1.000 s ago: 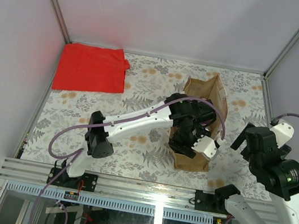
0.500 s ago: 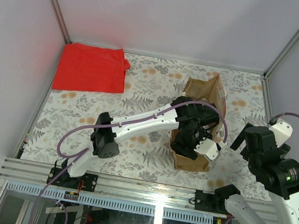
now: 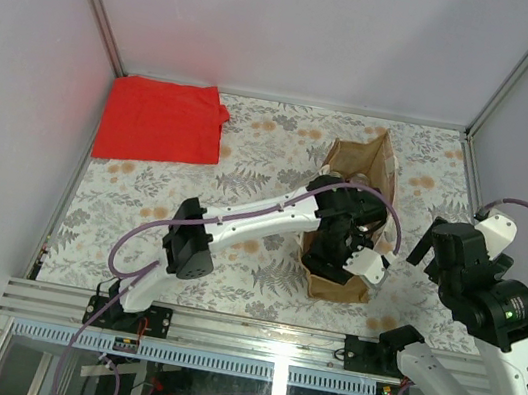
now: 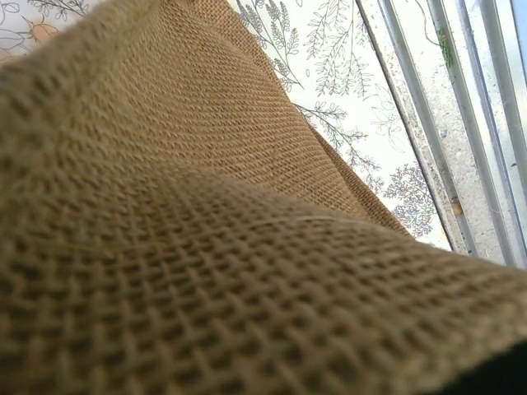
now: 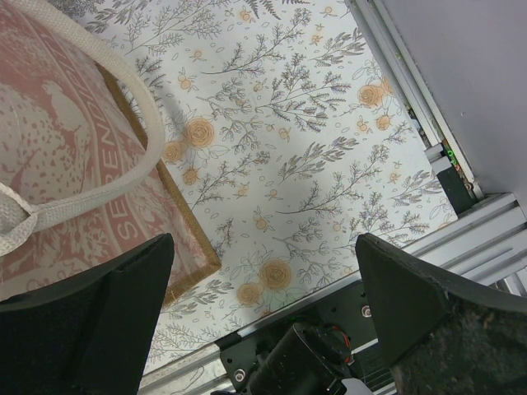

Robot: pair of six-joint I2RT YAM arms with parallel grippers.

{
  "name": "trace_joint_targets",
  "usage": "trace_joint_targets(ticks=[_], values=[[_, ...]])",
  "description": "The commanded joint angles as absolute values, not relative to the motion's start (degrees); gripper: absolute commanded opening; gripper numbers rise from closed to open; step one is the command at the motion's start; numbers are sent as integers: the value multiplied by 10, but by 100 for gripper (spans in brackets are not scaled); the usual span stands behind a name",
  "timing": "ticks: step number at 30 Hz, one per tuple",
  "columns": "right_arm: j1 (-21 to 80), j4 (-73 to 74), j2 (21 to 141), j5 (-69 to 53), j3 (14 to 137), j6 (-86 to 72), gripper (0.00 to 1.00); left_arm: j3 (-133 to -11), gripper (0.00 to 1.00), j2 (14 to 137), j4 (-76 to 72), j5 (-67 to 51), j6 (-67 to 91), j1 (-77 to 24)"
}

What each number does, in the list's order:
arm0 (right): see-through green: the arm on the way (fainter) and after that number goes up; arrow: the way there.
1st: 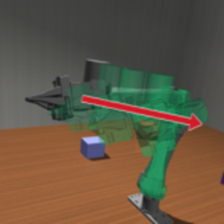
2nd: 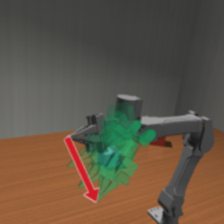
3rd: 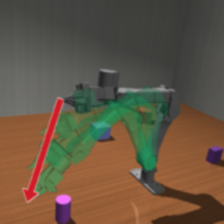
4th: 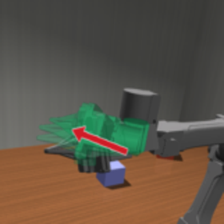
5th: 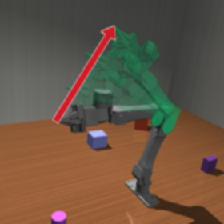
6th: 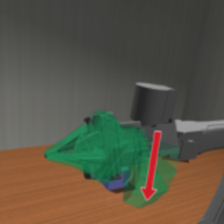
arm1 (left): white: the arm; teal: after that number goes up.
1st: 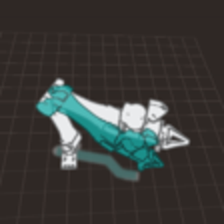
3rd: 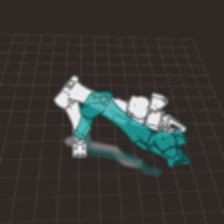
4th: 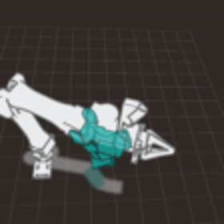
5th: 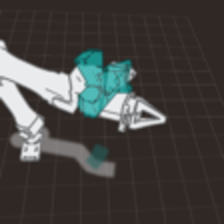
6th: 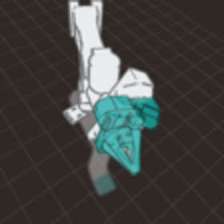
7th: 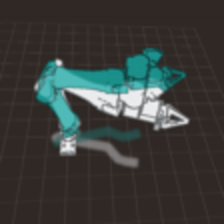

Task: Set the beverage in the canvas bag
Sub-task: Place the drink in the canvas bag.

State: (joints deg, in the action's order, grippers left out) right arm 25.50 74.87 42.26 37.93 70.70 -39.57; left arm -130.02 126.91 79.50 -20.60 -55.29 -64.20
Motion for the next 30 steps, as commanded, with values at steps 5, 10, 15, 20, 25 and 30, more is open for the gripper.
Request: trace_joint_targets(ticks=[5, 10, 15, 20, 25, 30], values=[[253, 755, 427, 396, 719, -404, 99, -1260, 0, 1283, 778, -238, -531, -657], [253, 757, 427, 397, 722, -404, 99, -1237, 0, 1286, 761, -230, -533, -657], [253, 762, 423, 400, 725, -406, 99, -1238, 4, 1286, 748, -225, -527, -657], [253, 761, 423, 400, 724, -408, 99, -1243, 64, 1284, 746, -219, -527, -657], [253, 755, 421, 397, 718, -408, 99, -1243, 96, 1280, 748, -223, -526, -657], [253, 755, 421, 395, 716, -408, 99, -1248, 100, 1277, 749, -229, -522, -657]])
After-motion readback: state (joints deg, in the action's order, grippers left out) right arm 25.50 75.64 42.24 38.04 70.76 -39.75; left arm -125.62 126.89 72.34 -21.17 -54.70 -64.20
